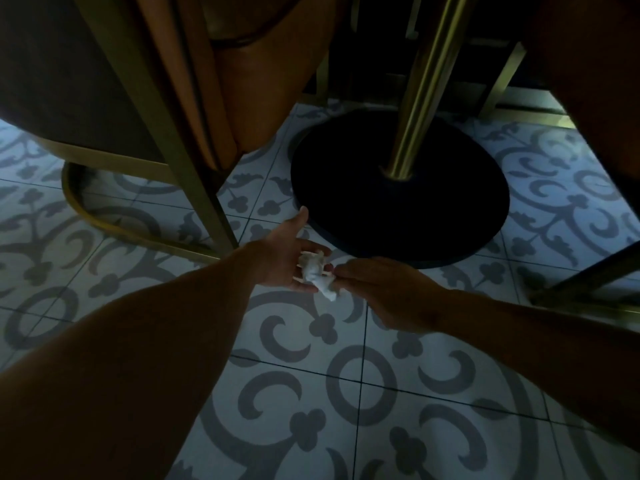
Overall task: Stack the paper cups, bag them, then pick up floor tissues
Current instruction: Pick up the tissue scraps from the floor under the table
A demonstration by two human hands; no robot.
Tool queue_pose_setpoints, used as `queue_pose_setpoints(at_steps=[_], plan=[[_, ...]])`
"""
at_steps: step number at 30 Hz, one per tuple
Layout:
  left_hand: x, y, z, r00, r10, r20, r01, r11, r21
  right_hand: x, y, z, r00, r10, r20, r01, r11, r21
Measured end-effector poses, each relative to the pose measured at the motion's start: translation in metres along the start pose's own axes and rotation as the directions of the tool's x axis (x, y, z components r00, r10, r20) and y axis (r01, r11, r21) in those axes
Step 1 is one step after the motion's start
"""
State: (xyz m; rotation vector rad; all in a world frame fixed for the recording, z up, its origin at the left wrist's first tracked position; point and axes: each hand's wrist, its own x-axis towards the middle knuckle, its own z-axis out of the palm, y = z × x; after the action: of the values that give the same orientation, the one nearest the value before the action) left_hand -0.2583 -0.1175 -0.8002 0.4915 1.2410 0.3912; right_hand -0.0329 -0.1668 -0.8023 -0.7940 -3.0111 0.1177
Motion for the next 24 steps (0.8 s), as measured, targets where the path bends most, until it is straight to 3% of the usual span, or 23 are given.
queue_pose_setpoints(at_steps=[5, 14, 24], plan=[[-0.007, 0.0, 0.005, 0.999, -0.009, 0.052, 0.008, 1.0, 0.018, 0.008, -0.012, -0.01, 0.998, 0.005, -0.064, -0.013, 0.991, -0.132], [-0.021, 0.002, 0.018, 0.985, -0.116, 0.131, 0.113, 0.993, 0.031, 0.004, -0.01, -0.005, 0.999, 0.031, 0.037, -0.023, 0.981, -0.191], [-0.027, -0.001, 0.004, 0.988, -0.137, 0.072, 0.126, 0.982, 0.141, 0.018, -0.012, 0.002, 0.996, -0.089, -0.006, 0.086, 0.975, -0.207]])
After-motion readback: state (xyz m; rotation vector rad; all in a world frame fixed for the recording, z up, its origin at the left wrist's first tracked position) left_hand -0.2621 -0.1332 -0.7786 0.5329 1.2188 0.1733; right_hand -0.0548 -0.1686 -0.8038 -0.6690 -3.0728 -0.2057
